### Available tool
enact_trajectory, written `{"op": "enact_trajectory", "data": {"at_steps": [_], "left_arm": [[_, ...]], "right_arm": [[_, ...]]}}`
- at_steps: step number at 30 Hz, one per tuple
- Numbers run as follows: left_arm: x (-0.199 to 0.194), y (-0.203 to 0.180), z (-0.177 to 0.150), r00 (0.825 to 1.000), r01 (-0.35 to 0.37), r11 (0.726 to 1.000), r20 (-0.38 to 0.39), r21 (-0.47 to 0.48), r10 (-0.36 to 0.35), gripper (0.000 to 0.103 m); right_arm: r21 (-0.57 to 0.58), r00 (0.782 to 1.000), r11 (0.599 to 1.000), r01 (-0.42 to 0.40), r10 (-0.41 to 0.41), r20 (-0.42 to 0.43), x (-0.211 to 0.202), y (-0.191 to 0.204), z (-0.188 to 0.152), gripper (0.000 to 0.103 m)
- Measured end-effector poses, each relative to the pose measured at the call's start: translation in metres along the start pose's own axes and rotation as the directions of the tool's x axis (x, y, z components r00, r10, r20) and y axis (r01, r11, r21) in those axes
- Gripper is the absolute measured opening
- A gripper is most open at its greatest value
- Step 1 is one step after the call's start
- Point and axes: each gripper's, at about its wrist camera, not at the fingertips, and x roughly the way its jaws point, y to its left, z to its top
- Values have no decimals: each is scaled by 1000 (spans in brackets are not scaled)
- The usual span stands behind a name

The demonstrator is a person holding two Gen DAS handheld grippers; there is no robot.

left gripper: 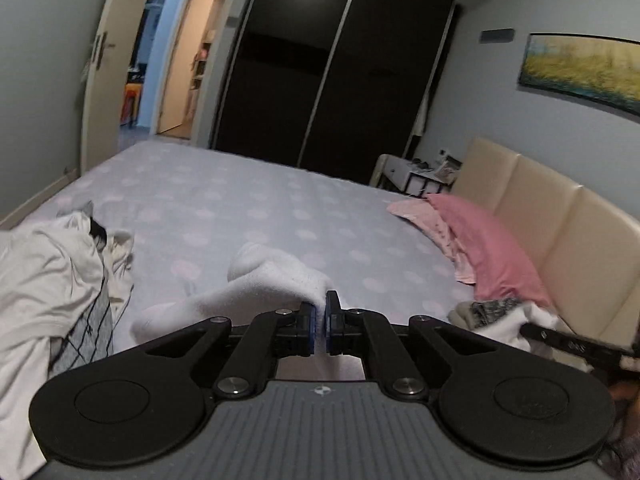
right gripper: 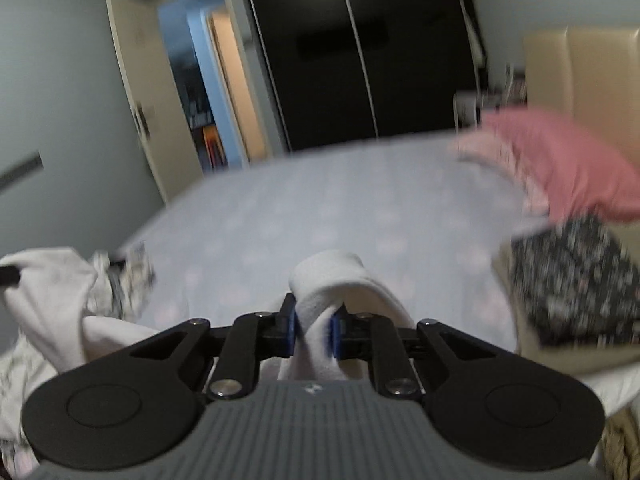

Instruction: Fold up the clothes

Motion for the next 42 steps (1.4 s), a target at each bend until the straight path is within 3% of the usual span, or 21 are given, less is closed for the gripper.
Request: {"op": "enact_trajectory", "data": {"at_steps": [2, 4, 6, 8, 11, 14, 17, 20, 22, 23, 27, 29, 33, 36, 38, 42], "left_arm": [[-4, -3, -6, 998, 2, 1000, -62, 13, -1, 3], [-6, -5, -24, 989, -4, 999, -146, 34, 9, 3], [-1, -1, -47, 968, -28, 998, -247, 64, 43, 3], [6, 6, -72, 935, -51, 995, -346, 84, 78, 3], [14, 21, -111, 869, -62, 994, -484, 86, 96, 3], [16, 21, -147, 795, -38, 994, -599, 101, 92, 3], [16, 21, -170, 748, -13, 993, -658, 120, 89, 4], [9, 18, -179, 733, 16, 989, -675, 147, 88, 6], [3, 13, -177, 738, 45, 984, -670, 171, 82, 15], [1, 9, -175, 747, 50, 981, -659, 185, 86, 20], [0, -3, -162, 806, 88, 963, -586, 255, 81, 21], [9, -10, -157, 816, 97, 962, -574, 255, 70, 21], [45, -37, -149, 819, 151, 939, -571, 310, 57, 26], [81, -65, -146, 816, 221, 909, -577, 354, 27, 31], [108, -83, -146, 805, 262, 896, -594, 359, 3, 32], [159, -116, -154, 784, 313, 864, -621, 393, -1, 32]], "right_arm": [[-10, 1000, 1000, -9, 9, 9, -6, -2, 2, 18], [-33, 995, 999, -17, 14, -100, 2, -2, -17, 18], [-54, 978, 998, -27, 16, -207, 11, -2, -36, 18], [-75, 950, 996, -40, 15, -312, 19, -2, -55, 18], [-103, 887, 993, -63, 8, -462, 32, -2, -83, 18], [-127, 800, 988, -90, -4, -600, 45, -3, -112, 18], [-158, 704, 980, -121, -28, -709, 53, -2, -145, 18], [-178, 660, 974, -137, -44, -750, 48, -8, -167, 21], [-153, 665, 980, -131, -27, -746, 41, -15, -167, 25], [-139, 671, 982, -124, -20, -741, 37, -19, -164, 33], [-94, 704, 991, -93, -1, -710, 18, -34, -154, 50], [-70, 734, 996, -63, -1, -679, 9, -43, -146, 60], [48, 789, 998, -28, 52, -612, 3, -59, -126, 68], [131, 806, 991, -18, 92, -584, 10, -66, -119, 69], [155, 819, 988, 0, 89, -567, 16, -68, -115, 69], [197, 818, 980, 40, 82, -569, 28, -70, -116, 69]]}}
